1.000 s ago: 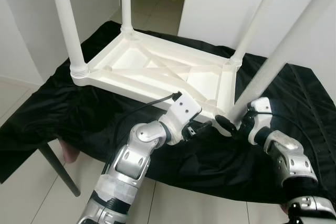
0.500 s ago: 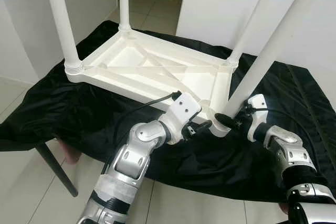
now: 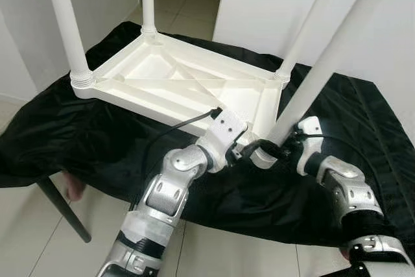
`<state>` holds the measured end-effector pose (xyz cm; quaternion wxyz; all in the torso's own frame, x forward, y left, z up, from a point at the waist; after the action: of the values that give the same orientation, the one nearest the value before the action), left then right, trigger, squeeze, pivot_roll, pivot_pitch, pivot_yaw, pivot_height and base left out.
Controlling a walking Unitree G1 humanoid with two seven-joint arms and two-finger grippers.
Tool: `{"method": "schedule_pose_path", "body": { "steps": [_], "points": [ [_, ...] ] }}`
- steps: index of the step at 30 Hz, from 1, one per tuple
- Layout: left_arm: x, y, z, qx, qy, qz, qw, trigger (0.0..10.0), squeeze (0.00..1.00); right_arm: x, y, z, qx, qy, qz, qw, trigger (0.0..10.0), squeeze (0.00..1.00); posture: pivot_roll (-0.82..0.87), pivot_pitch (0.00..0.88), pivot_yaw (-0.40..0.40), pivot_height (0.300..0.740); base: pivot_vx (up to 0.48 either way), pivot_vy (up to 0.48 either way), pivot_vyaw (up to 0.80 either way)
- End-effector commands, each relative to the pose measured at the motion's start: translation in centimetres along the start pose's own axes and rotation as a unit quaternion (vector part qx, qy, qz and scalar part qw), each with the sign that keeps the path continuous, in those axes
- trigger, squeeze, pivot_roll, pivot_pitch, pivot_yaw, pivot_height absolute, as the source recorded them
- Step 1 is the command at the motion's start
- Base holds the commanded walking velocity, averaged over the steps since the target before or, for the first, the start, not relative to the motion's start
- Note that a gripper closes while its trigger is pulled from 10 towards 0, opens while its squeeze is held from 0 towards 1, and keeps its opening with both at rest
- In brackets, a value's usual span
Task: Building children table
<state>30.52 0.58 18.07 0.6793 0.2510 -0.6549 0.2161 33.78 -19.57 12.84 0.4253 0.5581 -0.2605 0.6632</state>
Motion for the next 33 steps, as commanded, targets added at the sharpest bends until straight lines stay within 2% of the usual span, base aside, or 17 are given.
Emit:
{"method": "schedule_pose_path", "body": {
  "steps": [1, 4, 7, 8, 10, 12, 13, 15, 17, 19, 20, 22, 30, 31, 32, 33],
  "points": [
    [0.3, -0.4, -0.1, 0.016, 0.002, 0.009, 1.000, 10.0, 0.00, -0.4, 0.3, 0.4, -0.045, -0.009, -0.017, 0.999, 10.0, 0.00, -0.07, 0.039, -0.175, 0.740, 0.000, 0.000, 0.00],
    [0.1, -0.3, -0.2, 0.019, 0.002, 0.007, 1.000, 10.0, 0.00, -0.4, 0.8, -0.4, -0.134, -0.031, -0.017, 0.990, 10.0, 0.00, -0.07, 0.044, -0.160, 0.740, 0.000, 0.000, 0.00],
    [0.0, -0.3, -0.2, 0.017, 0.001, 0.005, 1.000, 10.0, 0.00, -0.6, 1.0, -0.5, -0.162, -0.035, -0.021, 0.986, 10.0, 0.00, -0.07, 0.044, -0.160, 0.740, 0.000, 0.000, 0.00],
    [0.0, -0.1, -0.2, 0.012, 0.002, 0.004, 1.000, 10.0, 0.00, -0.7, 1.4, -0.6, -0.209, -0.050, -0.025, 0.976, 10.0, 0.00, -0.07, 0.047, -0.152, 0.740, 0.000, 0.000, 0.00],
    [0.0, -0.1, -0.2, 0.012, 0.002, 0.004, 1.000, 10.0, 0.00, -0.7, 1.4, -0.6, -0.209, -0.050, -0.025, 0.976, 10.0, 0.00, -0.07, 0.047, -0.152, 0.740, 0.000, 0.000, 0.00],
    [-0.5, 0.2, 0.0, 0.000, -0.003, -0.007, 1.000, 10.0, 0.00, -0.9, 2.6, -1.1, -0.311, -0.055, -0.033, 0.948, 10.0, 0.00, -0.09, 0.045, -0.121, 0.740, 0.000, 0.000, 0.00],
    [-0.5, 0.2, 0.0, 0.000, -0.003, -0.007, 1.000, 10.0, 0.00, -0.9, 2.6, -1.1, -0.311, -0.055, -0.033, 0.948, 10.0, 0.00, -0.09, 0.045, -0.121, 0.740, 0.000, 0.000, 0.00],
    [-1.2, 0.3, 0.5, -0.028, -0.004, -0.019, 0.999, 10.0, 0.00, -1.2, 3.7, -2.7, -0.391, -0.077, -0.051, 0.916, 10.0, 0.00, -0.12, 0.043, -0.083, 0.740, 0.000, 0.000, 0.00],
    [-1.2, 0.3, 0.5, -0.028, -0.004, -0.019, 0.999, 10.0, 0.00, -1.2, 3.7, -2.7, -0.391, -0.077, -0.051, 0.916, 10.0, 0.00, -0.12, 0.043, -0.083, 0.740, 0.000, 0.000, 0.00],
    [-1.8, 0.6, 1.4, -0.069, -0.011, -0.028, 0.997, 10.0, 0.00, -1.4, 4.4, -3.7, -0.430, -0.097, -0.062, 0.895, 10.0, 0.00, -0.14, 0.034, -0.051, 0.740, 0.000, 0.000, 0.00],
    [-1.8, 0.6, 1.4, -0.069, -0.011, -0.028, 0.997, 10.0, 0.00, -1.4, 4.4, -3.7, -0.430, -0.097, -0.062, 0.895, 10.0, 0.00, -0.14, 0.034, -0.051, 0.740, 0.000, 0.000, 0.00],
    [-2.2, 0.9, 2.2, -0.108, -0.017, -0.035, 0.993, 10.0, 0.00, -1.4, 4.8, -3.9, -0.445, -0.102, -0.061, 0.888, 10.0, 0.00, -0.14, 0.033, -0.032, 0.740, 0.000, 0.000, 0.00],
    [-2.3, 1.3, 2.4, -0.136, -0.030, -0.041, 0.989, 10.0, 0.00, -1.2, 5.1, -4.1, -0.451, -0.104, -0.055, 0.885, 10.0, 0.00, -0.16, 0.027, -0.012, 0.740, 0.000, 0.000, 0.00],
    [-2.2, 1.5, 2.4, -0.150, -0.032, -0.041, 0.987, 10.0, 0.00, -1.0, 5.3, -4.0, -0.442, -0.102, -0.045, 0.890, 10.0, 0.78, -0.16, 0.025, -0.010, 0.740, 0.000, 0.000, 0.00],
    [-2.1, 1.6, 2.4, -0.161, -0.038, -0.040, 0.985, 10.0, 0.00, -0.8, 5.5, -3.8, -0.421, -0.096, -0.034, 0.901, 10.0, 1.00, -0.16, 0.020, -0.016, 0.740, 0.000, 0.000, 0.00],
    [-2.1, 1.6, 2.4, -0.161, -0.038, -0.040, 0.985, 10.0, 0.00, -0.8, 5.5, -3.8, -0.421, -0.096, -0.034, 0.901, 10.0, 1.00, -0.16, 0.020, -0.016, 0.740, 0.000, 0.000, 0.00]
  ]
}}
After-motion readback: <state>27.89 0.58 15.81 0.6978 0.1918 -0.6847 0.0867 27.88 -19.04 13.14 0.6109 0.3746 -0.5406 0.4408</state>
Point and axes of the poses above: a point about 5 cm out from each wrist's last joint towards the gripper, its own y axis pointing back from the gripper into the wrist, its own x axis along the axis of the wrist's last joint, z = x × y, the point moved 1 cm from there along -y, pointing out of the wrist towards the gripper, and after that the axes turned 12 degrees about y, right-handed, at the moved point
